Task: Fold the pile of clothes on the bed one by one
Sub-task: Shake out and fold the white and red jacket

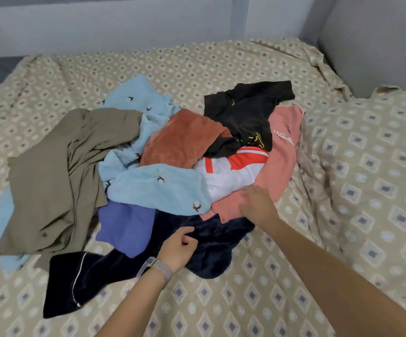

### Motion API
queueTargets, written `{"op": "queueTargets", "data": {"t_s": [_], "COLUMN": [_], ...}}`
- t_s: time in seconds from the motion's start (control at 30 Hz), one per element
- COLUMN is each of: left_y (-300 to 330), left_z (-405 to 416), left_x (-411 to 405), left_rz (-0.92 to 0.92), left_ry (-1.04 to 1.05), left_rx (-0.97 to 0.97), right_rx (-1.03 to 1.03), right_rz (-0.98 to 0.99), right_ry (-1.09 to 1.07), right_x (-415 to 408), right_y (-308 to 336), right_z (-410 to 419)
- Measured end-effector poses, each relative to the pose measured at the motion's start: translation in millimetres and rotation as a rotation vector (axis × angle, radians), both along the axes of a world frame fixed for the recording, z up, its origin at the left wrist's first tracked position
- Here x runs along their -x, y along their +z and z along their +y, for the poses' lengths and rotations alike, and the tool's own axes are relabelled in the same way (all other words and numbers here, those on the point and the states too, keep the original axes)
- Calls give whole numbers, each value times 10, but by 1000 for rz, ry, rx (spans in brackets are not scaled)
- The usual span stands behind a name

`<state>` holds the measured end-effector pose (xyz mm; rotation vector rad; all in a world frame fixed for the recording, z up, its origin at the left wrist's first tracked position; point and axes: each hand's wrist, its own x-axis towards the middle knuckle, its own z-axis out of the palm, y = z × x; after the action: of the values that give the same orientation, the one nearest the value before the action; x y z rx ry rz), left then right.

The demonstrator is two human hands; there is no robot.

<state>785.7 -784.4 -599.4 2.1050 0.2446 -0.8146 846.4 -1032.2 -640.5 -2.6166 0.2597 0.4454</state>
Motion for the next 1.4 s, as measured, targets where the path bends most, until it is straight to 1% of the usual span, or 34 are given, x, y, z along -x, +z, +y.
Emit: {"op": "queueTargets", "data": {"t_s": [0.07,0.1,0.2,0.27,0.37,0.4,0.47,0.5,0.57,0.6,0.63,0.7,0.73,0.77,0.8,0.87,0.9,0.97,1.03,1.1,1.17,1.23,1.33,1.4], "left_y": [-220,-304,-500,-601,-770,-829,-921,-952,-968,-954,-930,-854,-818,-787,-755,-696,-655,-535,-349,-138,86,310,661,865], "left_z": [-36,-56,-94,-97,-88,-93,-142,-188,-307,-367,-418,-478,-488,-491,-495,-517,-530,-569,-615,-654,-671,-652,-604,-591], "left_x": [31,30,5,8,67,106,203,256,359,403,439,492,510,523,528,517,515,532,609,725,866,1047,1421,1719], "left_rz": [-5,-19,-74,-112,-180,-198,-218,-221,-216,-204,-178,-89,-40,-6,-6,-82,-128,-196,-279,-353,-402,-450,-525,-520], "left_ry": [17,11,7,20,45,54,89,109,164,201,243,333,377,411,428,425,417,391,337,259,210,193,152,62], "left_rx": [3,1,28,50,56,58,87,113,196,251,319,495,586,648,671,623,590,582,582,534,483,413,224,30], "right_rx": [66,118,257,253,143,83,-56,-88,-79,-103,-171,-400,-492,-555,-596,-562,-533,-511,-514,-524,-550,-620,-791,-892], "right_rz": [-97,-102,-4,-6,-184,-217,-234,-231,-216,-201,-184,-139,-127,-160,-271,-608,-725,-850,-896,-933,-962,-983,-976,-958], "right_ry": [-32,-35,49,79,153,177,220,256,372,428,462,429,362,276,186,75,54,82,141,186,170,116,48,3], "right_x": [-242,-344,-559,-620,-523,-441,-216,-80,216,376,542,846,954,1014,1020,952,914,876,971,1148,1336,1549,1942,2217], "right_y": [-174,-253,-520,-659,-732,-726,-630,-556,-356,-230,-90,204,344,474,601,923,1092,1383,1613,1820,2045,2299,2673,2903], "right_z": [80,124,227,242,244,249,298,345,419,436,423,315,223,112,-20,-249,-287,-206,-5,203,346,424,478,488]}}
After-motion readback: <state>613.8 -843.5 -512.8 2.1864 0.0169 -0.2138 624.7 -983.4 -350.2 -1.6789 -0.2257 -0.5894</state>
